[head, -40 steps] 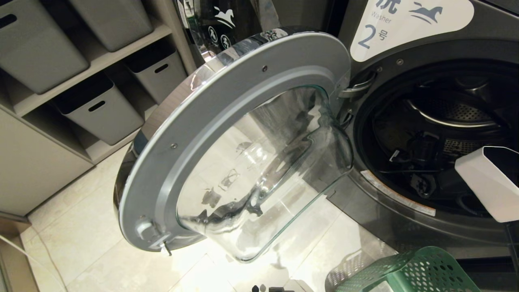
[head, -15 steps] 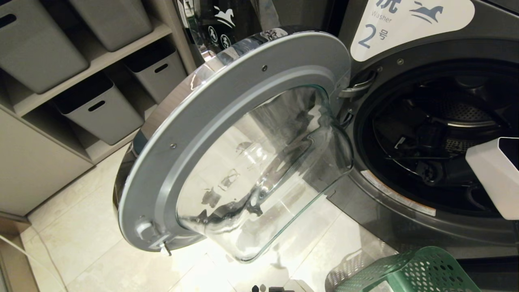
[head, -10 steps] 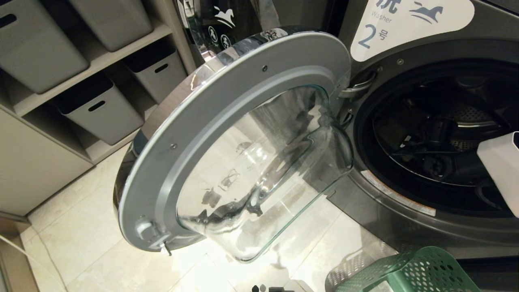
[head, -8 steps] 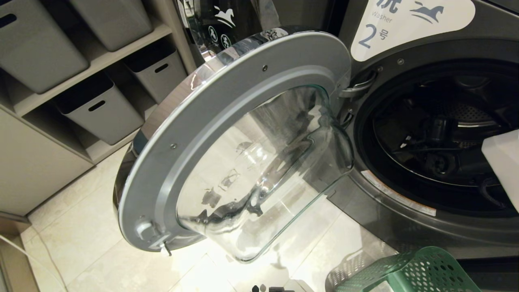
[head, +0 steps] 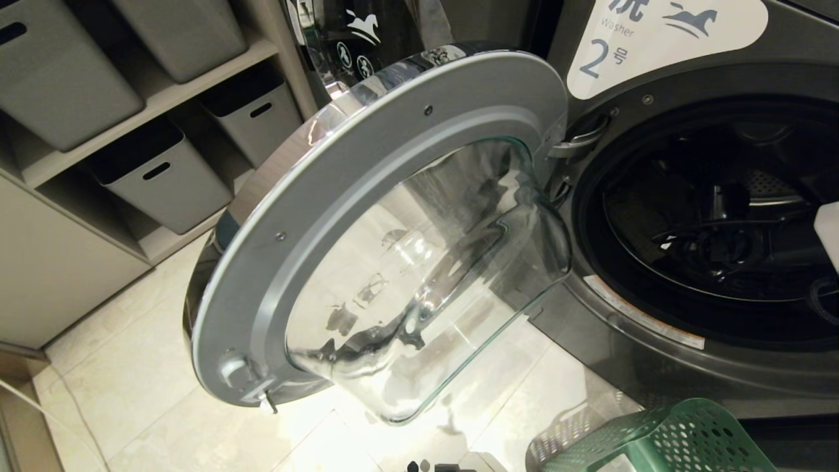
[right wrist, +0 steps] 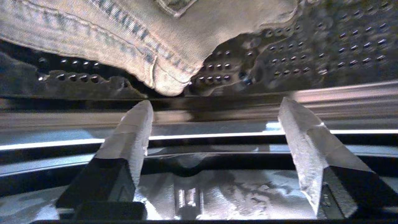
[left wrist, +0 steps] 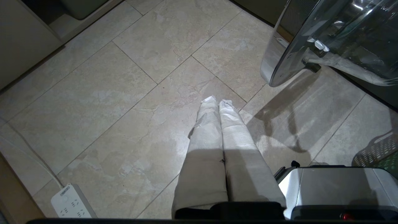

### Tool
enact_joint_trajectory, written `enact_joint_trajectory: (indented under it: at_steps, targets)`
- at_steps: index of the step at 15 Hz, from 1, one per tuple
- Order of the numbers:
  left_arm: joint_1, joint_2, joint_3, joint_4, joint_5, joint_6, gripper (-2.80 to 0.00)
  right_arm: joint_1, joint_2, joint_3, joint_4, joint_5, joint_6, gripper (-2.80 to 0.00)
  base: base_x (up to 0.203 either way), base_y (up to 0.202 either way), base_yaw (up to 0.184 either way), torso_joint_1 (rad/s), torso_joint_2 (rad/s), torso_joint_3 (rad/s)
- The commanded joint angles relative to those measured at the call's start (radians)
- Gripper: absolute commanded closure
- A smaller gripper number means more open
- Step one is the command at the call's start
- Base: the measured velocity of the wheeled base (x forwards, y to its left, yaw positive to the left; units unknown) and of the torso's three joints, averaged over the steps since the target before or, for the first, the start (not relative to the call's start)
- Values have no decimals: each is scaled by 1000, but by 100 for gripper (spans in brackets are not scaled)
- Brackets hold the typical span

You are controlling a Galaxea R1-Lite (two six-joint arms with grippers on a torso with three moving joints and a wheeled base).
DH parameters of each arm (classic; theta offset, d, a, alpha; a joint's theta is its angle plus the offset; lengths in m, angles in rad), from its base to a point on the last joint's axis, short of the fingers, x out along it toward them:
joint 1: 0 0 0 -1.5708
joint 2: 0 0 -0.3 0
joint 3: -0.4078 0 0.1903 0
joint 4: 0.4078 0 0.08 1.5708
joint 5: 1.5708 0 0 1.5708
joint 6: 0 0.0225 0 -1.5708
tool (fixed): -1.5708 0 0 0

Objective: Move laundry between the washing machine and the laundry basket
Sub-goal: Pick a cloth and place it into the basket

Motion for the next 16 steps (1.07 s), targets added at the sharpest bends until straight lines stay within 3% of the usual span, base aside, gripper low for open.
enact_joint_trajectory:
  at_steps: [1, 4, 8, 14, 16]
  targets:
    - [0, 1, 2, 0, 0, 0, 0, 0, 30, -15, -4, 0, 11, -280, 0, 0, 0, 0, 0, 0]
    - [0, 1, 2, 0, 0, 0, 0, 3, 95, -93, -6, 51, 81, -280, 0, 0, 0, 0, 0, 0]
    - [0, 1, 2, 0, 0, 0, 0, 5, 145, -149, -5, 85, 62, -280, 0, 0, 0, 0, 0, 0]
    - [0, 1, 2, 0, 0, 0, 0, 8, 191, -265, -12, 132, 101, -280, 0, 0, 0, 0, 0, 0]
    - [0, 1, 2, 0, 0, 0, 0, 16, 212, -267, -95, 142, 101, -280, 0, 0, 0, 0, 0, 0]
